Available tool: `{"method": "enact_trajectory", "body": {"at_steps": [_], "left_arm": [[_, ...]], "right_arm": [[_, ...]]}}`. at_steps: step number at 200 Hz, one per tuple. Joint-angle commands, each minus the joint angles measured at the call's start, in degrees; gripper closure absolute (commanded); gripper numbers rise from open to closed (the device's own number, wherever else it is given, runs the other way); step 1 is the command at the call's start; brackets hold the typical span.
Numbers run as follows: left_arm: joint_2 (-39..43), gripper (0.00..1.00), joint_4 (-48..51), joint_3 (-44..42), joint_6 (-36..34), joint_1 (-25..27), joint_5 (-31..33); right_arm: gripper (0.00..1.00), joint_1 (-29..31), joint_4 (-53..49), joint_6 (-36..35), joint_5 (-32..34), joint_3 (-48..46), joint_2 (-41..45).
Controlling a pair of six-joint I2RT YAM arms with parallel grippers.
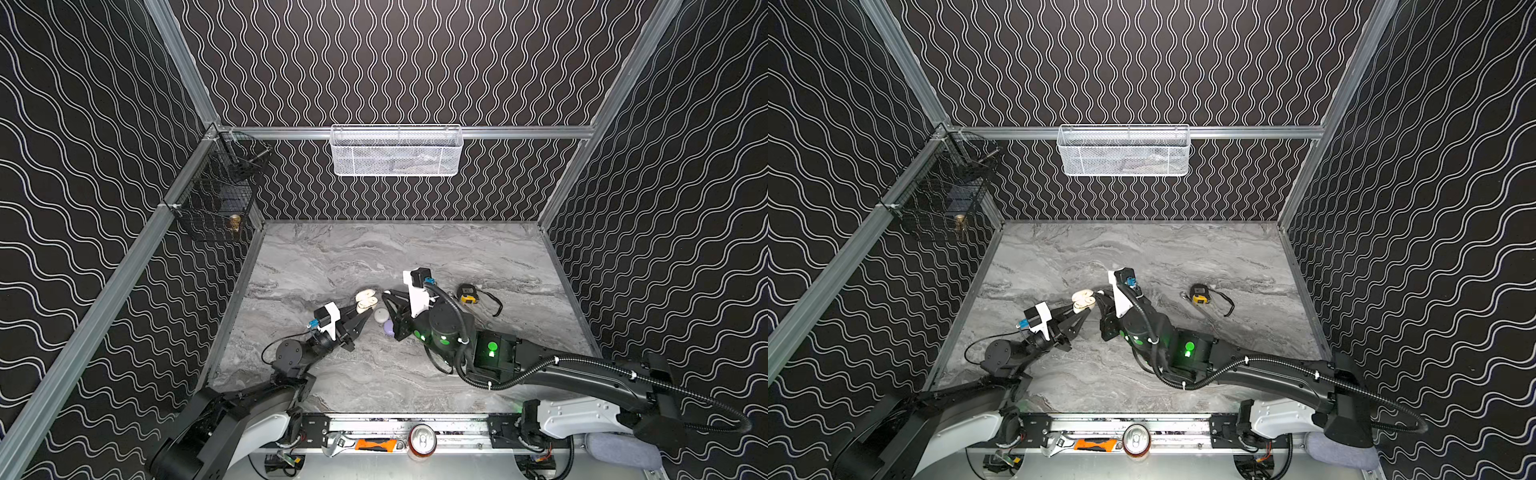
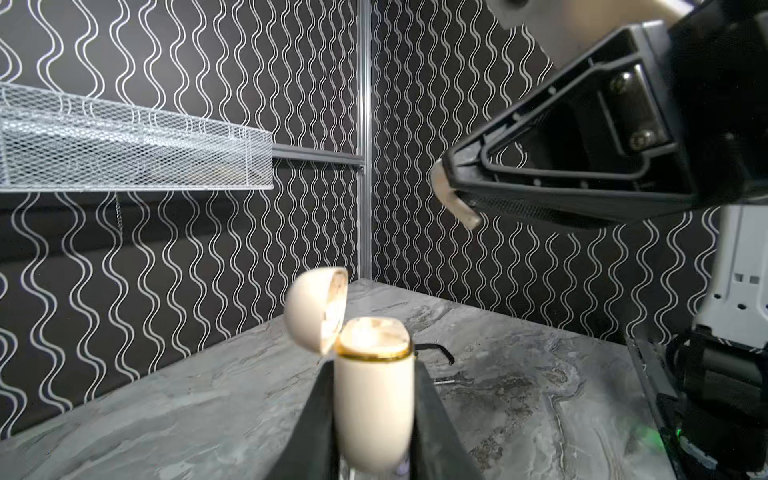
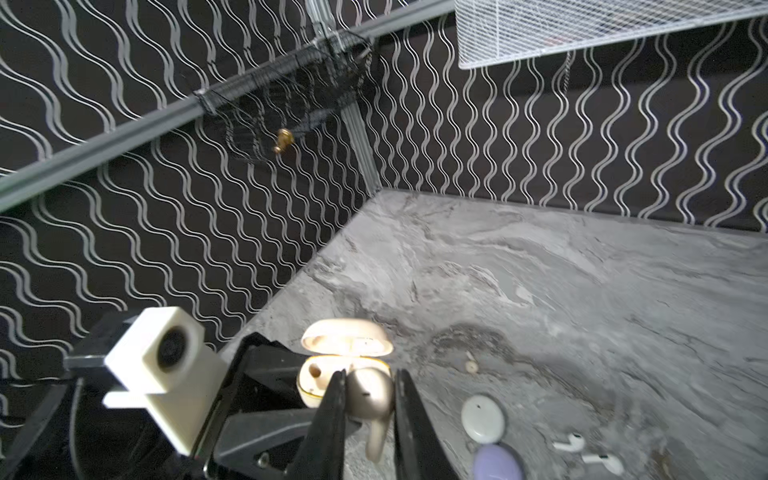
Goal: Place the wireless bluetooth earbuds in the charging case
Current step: 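Lift the earbud with the right gripper and carry it to the open case, then lower the earbud into the case slot with the right gripper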
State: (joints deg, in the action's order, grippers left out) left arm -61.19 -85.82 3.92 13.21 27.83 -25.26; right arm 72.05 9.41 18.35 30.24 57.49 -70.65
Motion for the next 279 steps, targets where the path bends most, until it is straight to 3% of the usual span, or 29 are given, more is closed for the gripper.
{"method": "enact_trajectory", "body": {"at_steps": [1,40,90,167,279], "left_arm": [[1.1,1.0,-2.9,2.7,3.6,0.5,2.3],[1.6,1.0,-3.0,8.2,7.1,0.7,2.4],[4.8,1.0,-2.9,4.8,3.7,1.0,0.0],[5.6,1.0,-2.9,4.5,1.6,2.1,-3.3],[6.4,1.0,-2.9,4.7,1.3,2.6,-4.3]], "right_arm": [[0.82,1.1,10.0,-2.7,-1.0,-2.4,1.9],[0.83,1.2,12.1,-4.8,-3.3,-1.6,4.2],[0.82,2.3,12.5,-7.0,-4.9,-0.6,5.4],[0.81,2.6,15.3,-8.5,-6.9,2.2,0.1],[0.81,2.6,20.1,-8.6,-7.4,-4.8,1.5]]}}
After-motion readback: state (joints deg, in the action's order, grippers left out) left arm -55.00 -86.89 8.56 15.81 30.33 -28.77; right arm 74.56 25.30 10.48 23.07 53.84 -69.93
